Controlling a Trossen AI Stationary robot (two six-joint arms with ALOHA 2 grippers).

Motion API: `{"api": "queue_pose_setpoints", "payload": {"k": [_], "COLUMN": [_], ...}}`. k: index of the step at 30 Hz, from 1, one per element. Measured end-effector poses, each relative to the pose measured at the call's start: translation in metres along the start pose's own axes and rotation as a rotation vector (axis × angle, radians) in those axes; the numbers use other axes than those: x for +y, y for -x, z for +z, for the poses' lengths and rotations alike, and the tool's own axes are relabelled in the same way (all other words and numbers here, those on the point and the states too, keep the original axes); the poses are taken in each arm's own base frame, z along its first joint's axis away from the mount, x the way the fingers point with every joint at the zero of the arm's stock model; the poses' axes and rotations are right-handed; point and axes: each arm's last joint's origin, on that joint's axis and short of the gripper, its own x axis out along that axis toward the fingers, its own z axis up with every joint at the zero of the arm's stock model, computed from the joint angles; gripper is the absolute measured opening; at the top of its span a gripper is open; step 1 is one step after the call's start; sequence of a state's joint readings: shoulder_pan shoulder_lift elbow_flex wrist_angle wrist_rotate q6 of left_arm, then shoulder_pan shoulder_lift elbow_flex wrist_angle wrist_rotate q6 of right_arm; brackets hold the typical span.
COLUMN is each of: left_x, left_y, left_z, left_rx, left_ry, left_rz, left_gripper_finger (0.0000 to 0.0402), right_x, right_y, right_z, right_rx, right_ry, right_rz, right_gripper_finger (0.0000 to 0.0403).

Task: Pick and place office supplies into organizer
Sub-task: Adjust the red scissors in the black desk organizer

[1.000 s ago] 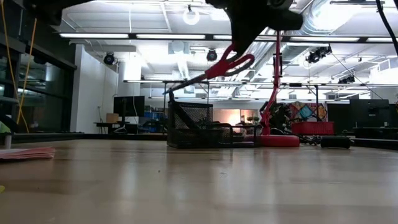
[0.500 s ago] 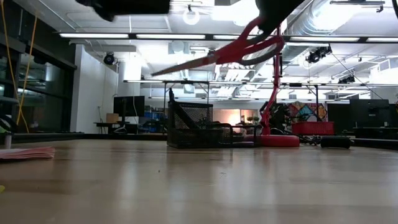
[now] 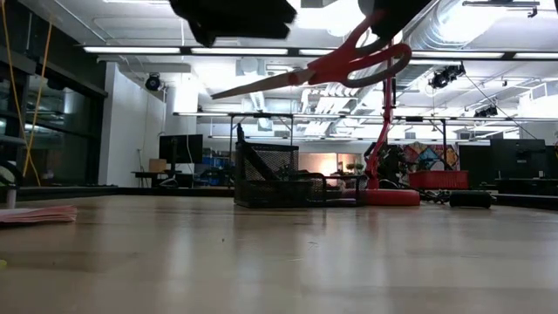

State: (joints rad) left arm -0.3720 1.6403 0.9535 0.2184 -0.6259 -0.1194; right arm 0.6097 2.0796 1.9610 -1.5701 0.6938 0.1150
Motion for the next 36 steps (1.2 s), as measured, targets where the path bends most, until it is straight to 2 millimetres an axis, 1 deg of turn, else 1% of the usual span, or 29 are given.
{"api": "queue_pose_setpoints", "payload": {"k": [3, 9, 12, 15, 22, 28, 30, 32, 36], "left_x": [0.006, 0.022, 0.027, 0.027, 0.025, 0.023, 0.021, 0.021, 0.021], "left_y": [-0.008, -0.018, -0.022, -0.023, -0.022, -0.026, -0.029, -0.03, -0.03], "left_z": [-0.002, 0.0, 0.002, 0.006, 0.007, 0.003, 0.004, -0.001, 0.001], "left_rx": [0.006, 0.008, 0.002, -0.032, -0.04, -0.036, -0.056, -0.03, -0.044], "left_ry": [0.002, 0.006, 0.01, 0.02, 0.011, -0.021, -0.024, -0.04, -0.033], "left_rz": [0.01, 0.056, 0.027, -0.059, -0.116, -0.111, -0.11, -0.108, -0.105], "left_gripper_finger": [0.0161, 0.0161, 0.0161, 0.0161, 0.0161, 0.0161, 0.0161, 0.0161, 0.0161], "right_x": [0.0, 0.0, 0.0, 0.0, -0.001, -0.002, -0.004, -0.007, -0.013], "right_y": [0.0, 0.0, 0.0, 0.0, 0.0, 0.0, 0.003, 0.007, 0.015], "right_z": [0.001, 0.002, 0.003, 0.005, 0.005, 0.009, 0.011, 0.012, 0.014], "right_rx": [-0.009, -0.018, -0.025, -0.038, -0.047, -0.074, -0.095, -0.113, -0.147], "right_ry": [-0.005, -0.008, -0.013, -0.019, -0.01, 0.002, -0.011, -0.024, -0.034], "right_rz": [0.002, 0.009, 0.006, 0.007, -0.035, -0.032, -0.03, -0.028, -0.025], "right_gripper_finger": [0.0012, 0.0011, 0.0012, 0.0011, 0.0013, 0.0011, 0.0013, 0.0013, 0.001]}}
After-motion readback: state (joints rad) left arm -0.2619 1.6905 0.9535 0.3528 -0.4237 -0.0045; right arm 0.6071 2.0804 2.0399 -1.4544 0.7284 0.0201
